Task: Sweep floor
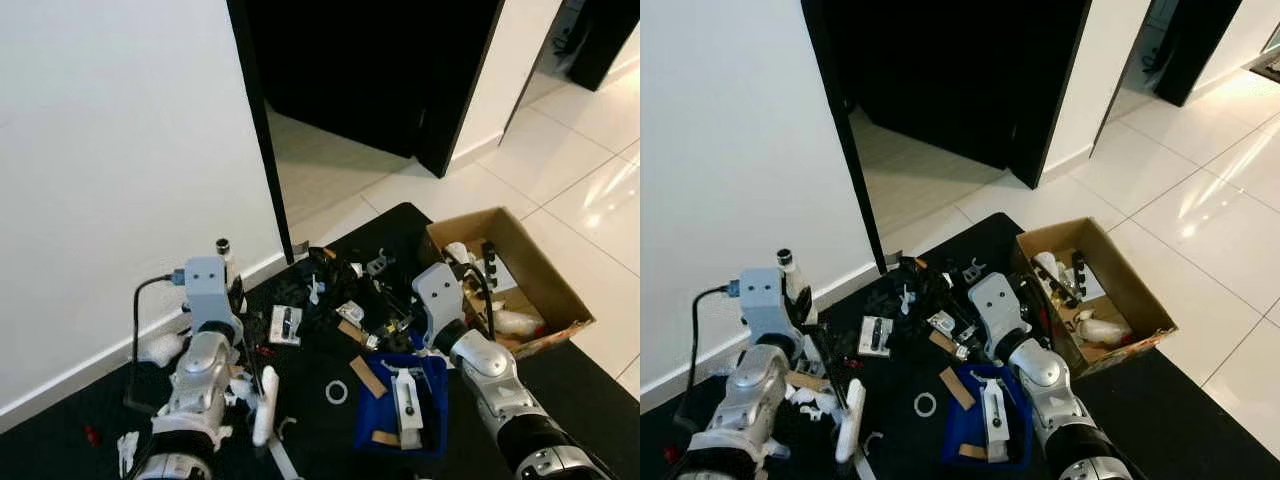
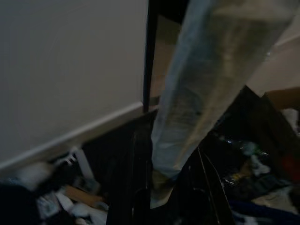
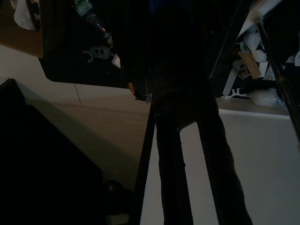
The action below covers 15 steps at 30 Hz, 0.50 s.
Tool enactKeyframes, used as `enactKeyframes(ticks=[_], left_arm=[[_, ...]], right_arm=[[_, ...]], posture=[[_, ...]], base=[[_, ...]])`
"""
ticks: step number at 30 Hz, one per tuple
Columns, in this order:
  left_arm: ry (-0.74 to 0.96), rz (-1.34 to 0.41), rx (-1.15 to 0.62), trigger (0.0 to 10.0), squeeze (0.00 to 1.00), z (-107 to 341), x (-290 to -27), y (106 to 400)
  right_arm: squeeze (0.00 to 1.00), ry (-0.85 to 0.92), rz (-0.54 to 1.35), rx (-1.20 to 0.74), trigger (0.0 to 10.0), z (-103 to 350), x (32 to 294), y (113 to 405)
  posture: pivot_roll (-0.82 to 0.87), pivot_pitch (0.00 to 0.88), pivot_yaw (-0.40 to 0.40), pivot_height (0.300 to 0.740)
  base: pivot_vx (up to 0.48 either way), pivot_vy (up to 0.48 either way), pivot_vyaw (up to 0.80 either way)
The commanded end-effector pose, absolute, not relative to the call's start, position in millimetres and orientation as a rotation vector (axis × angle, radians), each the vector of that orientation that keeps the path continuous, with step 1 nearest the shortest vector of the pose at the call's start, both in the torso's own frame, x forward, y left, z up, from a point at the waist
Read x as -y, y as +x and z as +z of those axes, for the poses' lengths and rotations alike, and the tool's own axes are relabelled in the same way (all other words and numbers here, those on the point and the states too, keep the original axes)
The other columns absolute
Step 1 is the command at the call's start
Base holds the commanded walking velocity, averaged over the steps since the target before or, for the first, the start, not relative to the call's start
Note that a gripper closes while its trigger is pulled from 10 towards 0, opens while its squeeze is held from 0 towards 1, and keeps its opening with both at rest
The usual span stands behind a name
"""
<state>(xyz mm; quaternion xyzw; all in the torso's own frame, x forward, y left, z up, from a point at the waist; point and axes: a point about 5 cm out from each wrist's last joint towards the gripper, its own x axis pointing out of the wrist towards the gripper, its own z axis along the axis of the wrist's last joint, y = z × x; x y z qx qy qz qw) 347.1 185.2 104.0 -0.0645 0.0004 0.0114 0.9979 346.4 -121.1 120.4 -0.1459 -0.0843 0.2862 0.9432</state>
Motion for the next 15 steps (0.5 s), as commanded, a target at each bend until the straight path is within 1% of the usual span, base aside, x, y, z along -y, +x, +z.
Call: enactKeyframes(ticks=[1, 3, 4, 6, 8, 11, 14, 15], left_arm=[[-0.205, 0.023, -0.096, 10.0, 0.00, 79, -178, 338], [-0.281, 0.012, -0.110, 10.0, 0.00, 75, -169, 338], [-0.281, 0.012, -0.110, 10.0, 0.00, 75, -169, 338], [-0.358, -0.012, -0.115, 10.0, 0.00, 73, -156, 338], [-0.386, -0.020, -0.117, 10.0, 0.00, 72, -152, 339], [-0.497, -0.055, -0.120, 10.0, 0.00, 73, -138, 341], [-0.541, -0.080, -0.118, 10.0, 0.00, 74, -132, 341], [-0.585, -0.127, -0.114, 10.0, 0.00, 77, -121, 341]], right_arm=[[0.00, -0.250, 0.632, 0.103, 10.0, 102, 111, 337], [0.00, -0.247, 0.635, 0.107, 10.0, 102, 110, 337], [0.00, -0.247, 0.635, 0.107, 10.0, 102, 110, 337], [0.00, -0.246, 0.641, 0.105, 10.0, 101, 110, 335], [0.00, -0.246, 0.644, 0.103, 10.0, 100, 110, 334], [0.00, -0.244, 0.649, 0.104, 10.0, 100, 109, 333], [0.00, -0.243, 0.650, 0.105, 10.0, 100, 109, 333], [0.00, -0.241, 0.650, 0.106, 10.0, 100, 108, 333]], posture=[[0.03, 0.322, 0.061, 0.740], [0.02, 0.332, 0.059, 0.740], [0.02, 0.332, 0.059, 0.740], [0.03, 0.344, 0.054, 0.740], [0.03, 0.344, 0.054, 0.740], [0.02, 0.353, 0.053, 0.740], [0.02, 0.353, 0.054, 0.740], [0.02, 0.353, 0.054, 0.740]], base=[[0.000, 0.000, 0.00], [0.000, 0.000, 0.00], [0.000, 0.000, 0.00], [0.000, 0.000, 0.00], [0.000, 0.000, 0.00], [0.000, 0.000, 0.00], [0.000, 0.000, 0.00], [0.000, 0.000, 0.00]])
